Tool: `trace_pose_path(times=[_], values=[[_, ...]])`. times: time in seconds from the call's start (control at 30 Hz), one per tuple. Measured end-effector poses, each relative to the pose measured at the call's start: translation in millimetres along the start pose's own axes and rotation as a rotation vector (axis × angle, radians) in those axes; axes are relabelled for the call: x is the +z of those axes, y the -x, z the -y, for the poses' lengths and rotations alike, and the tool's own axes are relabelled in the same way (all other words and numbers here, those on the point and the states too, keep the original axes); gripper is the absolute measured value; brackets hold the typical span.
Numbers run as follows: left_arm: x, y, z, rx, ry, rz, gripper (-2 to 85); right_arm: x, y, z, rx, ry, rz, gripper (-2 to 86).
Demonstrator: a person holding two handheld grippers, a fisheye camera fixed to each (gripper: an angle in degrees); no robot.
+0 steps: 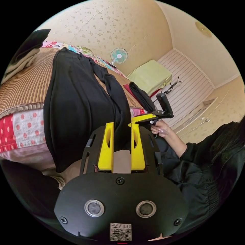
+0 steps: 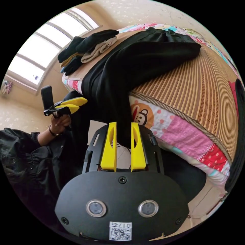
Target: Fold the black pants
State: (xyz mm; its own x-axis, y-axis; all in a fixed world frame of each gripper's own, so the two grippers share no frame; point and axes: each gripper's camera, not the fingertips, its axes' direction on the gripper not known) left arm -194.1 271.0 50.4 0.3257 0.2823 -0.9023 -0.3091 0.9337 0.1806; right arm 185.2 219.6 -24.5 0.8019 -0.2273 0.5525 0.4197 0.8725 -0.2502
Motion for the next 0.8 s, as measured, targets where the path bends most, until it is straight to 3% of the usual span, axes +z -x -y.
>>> trace_pose_path(times=[0.2,0.33,0.43,0.47,0.53,0.6,0.67,0.73,0.8], values=[[-54,-33,21,-0.069,-0.062,-0.138,10.8,-71,57,-21,-0.212,-0.052,0.220,3.0],[-51,-50,61,-0.126,0.116,-0.223,12.5,-96,96,-15,-0.340,-0.064,0.208,2.4],[-35,-53,90,-0.121,0.153,-0.319,13.0,-85,110,-6,-0.399,-0.012,0.175,2.3],[-30,-53,96,-0.121,0.175,-0.317,12.8,-81,111,-4,-0.399,-0.004,0.182,2.3],[6,-49,112,-0.130,0.381,-0.210,11.2,-68,103,5,-0.363,0.020,0.262,2.1],[15,-34,112,-0.191,0.394,-0.198,10.2,-59,93,5,-0.344,0.060,0.283,2.0],[4,-24,107,-0.237,0.310,-0.194,7.8,-59,84,0,-0.348,0.058,0.312,2.1],[-27,-19,100,-0.252,0.157,-0.133,10.6,-62,74,-4,-0.342,0.057,0.356,2.2],[-34,-15,102,-0.251,0.156,-0.096,12.6,-63,70,-4,-0.334,0.046,0.385,2.3]])
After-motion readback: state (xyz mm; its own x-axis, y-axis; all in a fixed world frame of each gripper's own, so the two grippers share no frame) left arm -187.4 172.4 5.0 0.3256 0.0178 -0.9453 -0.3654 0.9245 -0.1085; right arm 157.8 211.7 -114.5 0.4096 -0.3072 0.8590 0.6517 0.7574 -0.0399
